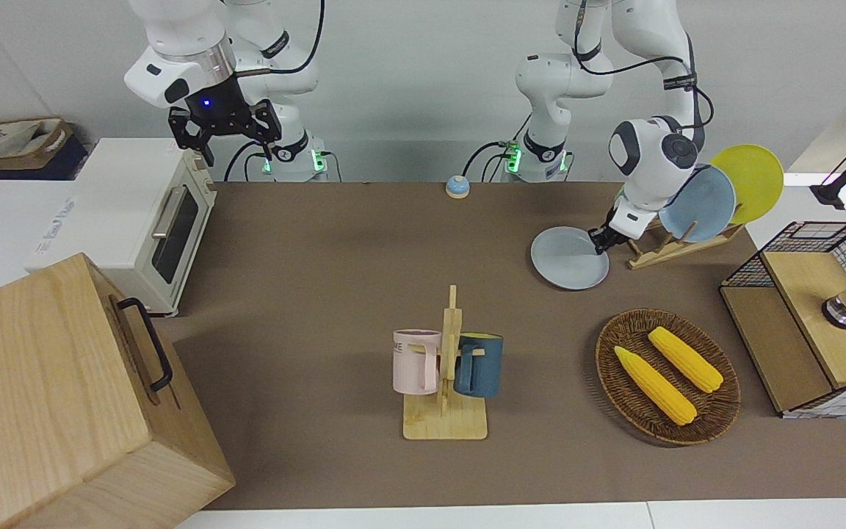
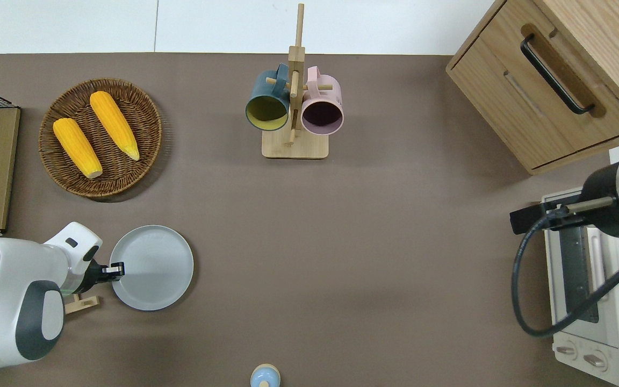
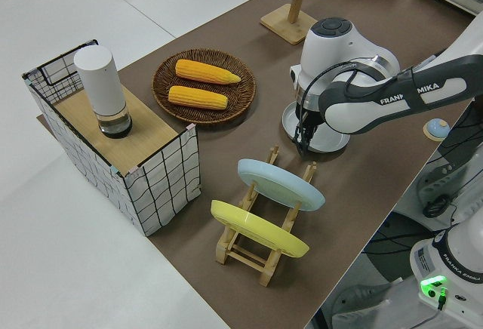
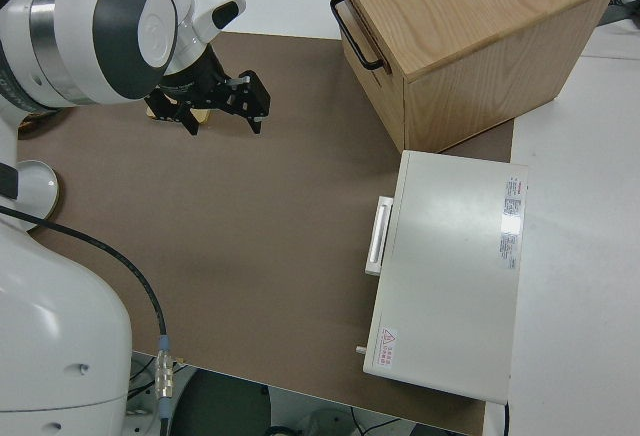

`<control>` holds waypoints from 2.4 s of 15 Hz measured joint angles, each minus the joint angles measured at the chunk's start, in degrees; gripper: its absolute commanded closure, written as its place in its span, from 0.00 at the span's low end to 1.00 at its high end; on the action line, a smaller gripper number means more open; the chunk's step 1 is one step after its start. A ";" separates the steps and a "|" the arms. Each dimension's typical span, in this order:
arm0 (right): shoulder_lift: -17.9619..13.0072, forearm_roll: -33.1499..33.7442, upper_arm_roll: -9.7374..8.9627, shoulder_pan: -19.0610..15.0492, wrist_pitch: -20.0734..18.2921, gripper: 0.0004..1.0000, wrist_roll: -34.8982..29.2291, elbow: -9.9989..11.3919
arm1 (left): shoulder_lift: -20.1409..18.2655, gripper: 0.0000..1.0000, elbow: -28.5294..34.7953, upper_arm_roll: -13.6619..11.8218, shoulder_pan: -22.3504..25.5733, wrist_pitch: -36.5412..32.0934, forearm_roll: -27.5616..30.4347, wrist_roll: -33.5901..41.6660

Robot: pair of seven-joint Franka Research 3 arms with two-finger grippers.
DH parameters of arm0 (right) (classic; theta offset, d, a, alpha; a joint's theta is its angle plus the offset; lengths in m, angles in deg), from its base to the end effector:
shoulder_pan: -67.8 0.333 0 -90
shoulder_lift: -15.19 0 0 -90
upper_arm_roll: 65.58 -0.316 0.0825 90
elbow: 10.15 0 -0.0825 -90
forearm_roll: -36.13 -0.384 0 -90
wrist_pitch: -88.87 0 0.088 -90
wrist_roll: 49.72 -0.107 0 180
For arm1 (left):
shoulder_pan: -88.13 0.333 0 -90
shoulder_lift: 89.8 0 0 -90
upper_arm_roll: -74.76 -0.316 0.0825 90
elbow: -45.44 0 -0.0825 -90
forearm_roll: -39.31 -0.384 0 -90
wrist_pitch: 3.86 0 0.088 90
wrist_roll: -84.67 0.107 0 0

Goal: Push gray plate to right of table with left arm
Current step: 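Push the gray plate with the left gripper across the table, away from the basket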

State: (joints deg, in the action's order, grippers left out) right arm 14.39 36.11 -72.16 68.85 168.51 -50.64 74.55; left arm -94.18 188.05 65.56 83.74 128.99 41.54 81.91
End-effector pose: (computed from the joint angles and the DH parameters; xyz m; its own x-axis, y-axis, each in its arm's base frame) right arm 0.5262 0.0711 0.6597 0.9904 0.1164 -0.0743 0.1169 -0.9931 0.0024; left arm 0.4515 0.0367 0.3077 0.9830 0.1559 -0.0971 0.1598 -0.9866 0.0335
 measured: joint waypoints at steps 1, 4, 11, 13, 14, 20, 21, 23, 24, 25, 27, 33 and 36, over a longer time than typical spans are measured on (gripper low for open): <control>0.00 0.00 0.00 0.00 0.00 0.02 0.00 0.00 | 0.03 1.00 -0.04 0.56 -0.01 0.06 0.16 -0.86; 0.00 0.00 0.00 0.00 0.00 0.02 0.00 0.00 | 0.53 1.00 -0.43 2.43 -1.23 0.12 0.71 -4.68; 0.00 0.00 0.00 0.00 0.00 0.02 0.00 0.00 | 2.97 1.00 -2.91 9.65 -4.86 0.12 1.31 -18.61; 0.00 0.00 0.00 0.00 0.00 0.02 0.00 0.00 | 4.01 1.00 -4.30 12.86 -5.22 0.14 1.45 -23.45; 0.00 0.00 0.00 0.00 0.00 0.02 0.00 0.00 | 4.52 1.00 -5.11 14.35 -5.30 0.14 1.48 -25.65; 0.00 0.00 0.00 0.00 0.00 0.02 0.00 0.00 | 6.72 1.00 -7.75 20.24 -5.80 0.15 1.57 -35.96; 0.00 0.00 0.00 0.00 0.00 0.02 0.00 0.00 | 7.23 1.00 -8.25 21.47 -5.81 0.15 1.60 -37.93; 0.00 0.00 0.00 0.00 0.00 0.02 0.00 0.00 | 8.99 1.00 -10.21 24.41 -5.84 0.21 1.66 -42.28; 0.00 0.00 0.00 0.00 0.00 0.02 0.00 0.00 | 10.15 1.00 -11.58 25.84 -5.86 0.22 1.68 -44.39; 0.00 0.00 0.00 0.00 0.00 0.02 0.00 0.00 | 11.39 1.00 -13.10 27.23 -5.92 0.24 1.69 -46.54; 0.00 0.00 0.00 0.00 0.00 0.02 0.00 0.00 | 14.31 1.00 -16.59 28.98 -7.15 0.29 1.70 -51.03; 0.00 0.00 0.00 0.00 0.00 0.02 0.00 0.00 | 20.08 1.00 -23.94 29.24 -13.35 0.41 1.65 -60.76; 0.00 0.00 0.00 0.00 0.00 0.02 0.00 0.00 | 21.42 1.00 -25.86 29.27 -15.72 0.45 1.64 -64.08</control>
State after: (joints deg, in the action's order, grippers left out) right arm 14.39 36.11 -72.16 68.85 168.51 -50.64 74.55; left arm -72.76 162.19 94.83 68.02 129.44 43.18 17.82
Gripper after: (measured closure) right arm 0.013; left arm 0.965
